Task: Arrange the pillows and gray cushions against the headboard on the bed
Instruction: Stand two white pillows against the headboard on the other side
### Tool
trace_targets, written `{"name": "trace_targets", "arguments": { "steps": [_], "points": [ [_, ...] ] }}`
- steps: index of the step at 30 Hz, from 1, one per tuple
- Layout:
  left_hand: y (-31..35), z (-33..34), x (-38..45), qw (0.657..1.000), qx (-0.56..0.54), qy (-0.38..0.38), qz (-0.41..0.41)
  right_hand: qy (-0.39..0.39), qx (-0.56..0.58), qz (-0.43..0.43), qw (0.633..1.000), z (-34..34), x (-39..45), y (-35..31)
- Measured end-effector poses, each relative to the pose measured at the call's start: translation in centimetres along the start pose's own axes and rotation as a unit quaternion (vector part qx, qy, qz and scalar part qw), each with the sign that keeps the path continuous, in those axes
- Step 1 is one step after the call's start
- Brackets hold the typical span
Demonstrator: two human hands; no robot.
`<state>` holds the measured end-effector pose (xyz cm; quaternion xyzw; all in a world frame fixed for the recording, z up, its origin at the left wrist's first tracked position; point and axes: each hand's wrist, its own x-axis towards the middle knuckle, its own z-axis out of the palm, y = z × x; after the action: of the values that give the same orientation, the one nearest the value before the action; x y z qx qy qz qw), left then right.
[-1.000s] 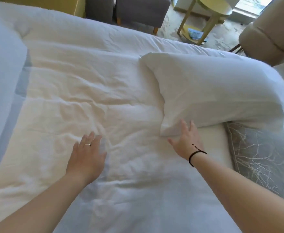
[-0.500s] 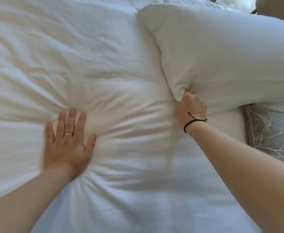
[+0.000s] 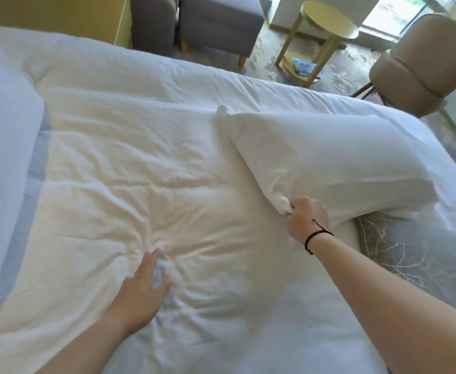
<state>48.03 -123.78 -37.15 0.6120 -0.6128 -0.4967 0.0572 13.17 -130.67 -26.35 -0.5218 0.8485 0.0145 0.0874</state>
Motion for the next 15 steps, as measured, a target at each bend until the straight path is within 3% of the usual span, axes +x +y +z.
{"name": "trace_targets", "arguments": {
  "steps": [3, 6, 10, 12, 15],
  "points": [
    [3.5, -1.5, -5.9, 0.998, -0.030, 0.036, 0.030, -0.029, 0.029, -0.042, 0.998, -3.1, -4.6, -2.5],
    [8.4, -3.6, -11.0, 0.988, -0.049, 0.093, 0.113, -0.055, 0.065, -0.094, 0.992, -6.5, -11.6, -5.7],
    [15.6, -6.4, -18.5, 0.960, 0.097, 0.068, 0.254, -0.100, 0.173, -0.170, 0.965, -11.6, -22.9, -9.0],
    [17.8, -6.8, -22.0, 0.928, 0.168, 0.103, 0.316, -0.135, 0.225, -0.214, 0.941, -14.5, -27.5, -9.4],
    [18.9, -7.2, -26.1, 0.911, 0.190, 0.160, 0.329, -0.213, 0.341, -0.214, 0.890, -17.4, -30.7, -8.3]
  ]
}}
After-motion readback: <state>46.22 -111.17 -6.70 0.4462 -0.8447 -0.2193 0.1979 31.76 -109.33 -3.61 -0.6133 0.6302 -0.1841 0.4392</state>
